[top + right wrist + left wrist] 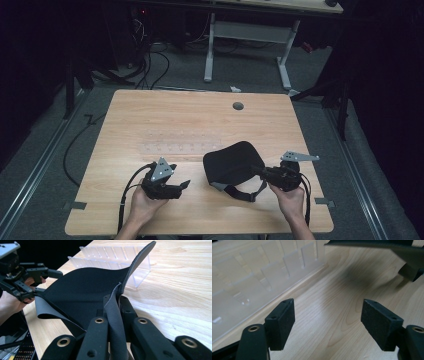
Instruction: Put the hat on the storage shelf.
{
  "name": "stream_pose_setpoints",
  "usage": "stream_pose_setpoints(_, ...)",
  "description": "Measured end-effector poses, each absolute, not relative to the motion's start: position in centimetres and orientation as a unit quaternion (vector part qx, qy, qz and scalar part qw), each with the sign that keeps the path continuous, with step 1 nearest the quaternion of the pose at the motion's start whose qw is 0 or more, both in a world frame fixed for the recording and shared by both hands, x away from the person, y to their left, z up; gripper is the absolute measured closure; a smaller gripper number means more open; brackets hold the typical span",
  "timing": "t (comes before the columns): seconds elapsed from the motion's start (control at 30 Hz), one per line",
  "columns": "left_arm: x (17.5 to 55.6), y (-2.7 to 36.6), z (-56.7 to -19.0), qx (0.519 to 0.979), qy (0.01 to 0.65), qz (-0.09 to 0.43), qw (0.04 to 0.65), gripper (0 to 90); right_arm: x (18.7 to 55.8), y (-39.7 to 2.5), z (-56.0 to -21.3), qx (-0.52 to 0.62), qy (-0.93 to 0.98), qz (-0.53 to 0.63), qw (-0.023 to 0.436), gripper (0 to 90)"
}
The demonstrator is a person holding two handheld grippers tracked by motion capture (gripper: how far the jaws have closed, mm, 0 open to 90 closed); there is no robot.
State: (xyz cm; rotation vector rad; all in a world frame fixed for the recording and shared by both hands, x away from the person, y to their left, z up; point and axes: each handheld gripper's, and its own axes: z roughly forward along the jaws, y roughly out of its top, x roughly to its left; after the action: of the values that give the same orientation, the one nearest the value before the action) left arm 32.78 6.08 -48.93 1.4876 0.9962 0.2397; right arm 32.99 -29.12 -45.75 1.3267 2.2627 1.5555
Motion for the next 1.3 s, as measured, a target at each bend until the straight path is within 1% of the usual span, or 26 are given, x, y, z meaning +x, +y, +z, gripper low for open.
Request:
stream_pose_setpoints(0.33, 32.0, 5.6, -47.7, 0.644, 0.414, 0.103, 0.635, 27.6, 33.7, -27.2, -45.5, 0.426, 0.747, 0.509, 0.026, 86.7)
stream_pose_setpoints(0.77, 31.7, 4.3, -47.1, 0.662, 0.382, 0.097, 0.637, 25.9, 33.9, -25.8, -45.1, 0.419, 0.764, 0.491, 0.006, 86.6)
stream_pose_setpoints(1.0, 31.6, 3.8, -47.4, 0.667, 0.381, 0.087, 0.634, 26.1, 34.1, -25.5, -45.1, 0.420, 0.767, 0.485, -0.004, 86.6)
stream_pose_setpoints(1.13, 31.6, 3.6, -47.6, 0.675, 0.382, 0.100, 0.623, 25.6, 34.2, -25.4, -45.2, 0.420, 0.767, 0.485, -0.009, 86.5)
stream_pose_setpoints(1.3, 31.6, 3.5, -47.5, 0.675, 0.383, 0.102, 0.622, 28.1, 34.2, -25.5, -45.1, 0.415, 0.764, 0.493, -0.015, 86.5)
